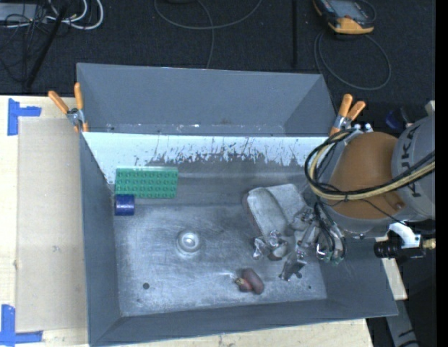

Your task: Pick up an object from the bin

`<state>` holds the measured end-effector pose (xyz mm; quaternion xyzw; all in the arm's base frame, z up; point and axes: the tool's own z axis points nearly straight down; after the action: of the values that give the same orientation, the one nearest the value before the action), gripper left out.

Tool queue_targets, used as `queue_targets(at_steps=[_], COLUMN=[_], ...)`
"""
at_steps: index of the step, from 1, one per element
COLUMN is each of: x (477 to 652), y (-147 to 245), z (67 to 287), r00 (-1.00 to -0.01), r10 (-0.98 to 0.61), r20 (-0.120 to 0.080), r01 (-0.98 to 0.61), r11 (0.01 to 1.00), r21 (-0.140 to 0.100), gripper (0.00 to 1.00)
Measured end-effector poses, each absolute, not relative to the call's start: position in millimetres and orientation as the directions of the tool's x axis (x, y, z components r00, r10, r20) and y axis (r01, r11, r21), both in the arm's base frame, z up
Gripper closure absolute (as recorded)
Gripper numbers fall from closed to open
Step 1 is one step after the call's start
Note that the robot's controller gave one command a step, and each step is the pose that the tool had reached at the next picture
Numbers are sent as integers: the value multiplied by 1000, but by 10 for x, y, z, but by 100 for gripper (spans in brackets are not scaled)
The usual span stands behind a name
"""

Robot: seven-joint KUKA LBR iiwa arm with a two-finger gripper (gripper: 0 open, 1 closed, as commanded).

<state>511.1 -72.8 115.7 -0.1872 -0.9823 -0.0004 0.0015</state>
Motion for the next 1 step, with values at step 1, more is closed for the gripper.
queue_targets(at_steps=[1], x=[5485], y=[-523], z=[721], r00=[-976], r10=[216], r20=[-2], r01=[216], r11=[976], r21=[0], gripper=[0])
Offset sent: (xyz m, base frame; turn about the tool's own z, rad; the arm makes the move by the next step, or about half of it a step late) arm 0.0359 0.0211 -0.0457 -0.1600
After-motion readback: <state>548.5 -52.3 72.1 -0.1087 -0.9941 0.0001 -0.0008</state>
